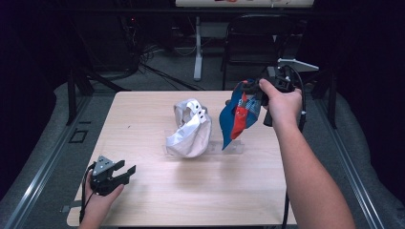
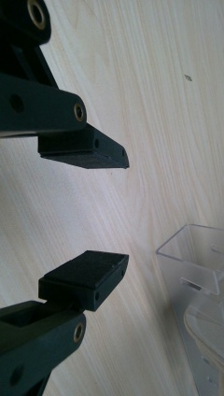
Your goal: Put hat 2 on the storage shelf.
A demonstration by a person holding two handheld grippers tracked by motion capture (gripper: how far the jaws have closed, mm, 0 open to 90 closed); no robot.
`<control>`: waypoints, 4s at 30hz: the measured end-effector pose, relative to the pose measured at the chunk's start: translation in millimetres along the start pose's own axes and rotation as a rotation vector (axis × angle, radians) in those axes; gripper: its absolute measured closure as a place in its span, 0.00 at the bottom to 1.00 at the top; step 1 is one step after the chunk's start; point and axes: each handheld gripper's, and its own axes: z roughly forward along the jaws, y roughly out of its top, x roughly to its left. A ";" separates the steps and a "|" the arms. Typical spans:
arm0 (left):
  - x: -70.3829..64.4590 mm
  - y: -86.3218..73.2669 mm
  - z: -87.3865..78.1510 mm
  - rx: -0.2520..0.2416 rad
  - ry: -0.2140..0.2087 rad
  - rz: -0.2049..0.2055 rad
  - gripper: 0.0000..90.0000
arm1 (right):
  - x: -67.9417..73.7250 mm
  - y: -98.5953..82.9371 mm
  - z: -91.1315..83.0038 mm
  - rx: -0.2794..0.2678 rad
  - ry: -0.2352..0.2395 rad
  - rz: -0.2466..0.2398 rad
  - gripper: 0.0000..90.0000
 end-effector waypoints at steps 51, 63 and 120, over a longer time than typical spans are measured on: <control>3.1 2.0 4.3 -0.002 0.003 0.002 0.53 | -54.5 -23.6 7.9 0.063 -0.094 -0.012 0.86; 3.1 3.3 7.0 -0.006 -0.001 0.002 0.53 | -68.4 -26.0 1.8 0.060 -0.120 -0.007 0.84; 2.5 4.9 12.8 0.007 -0.003 0.001 0.51 | -98.0 -140.3 -20.4 0.084 -0.257 -0.353 0.65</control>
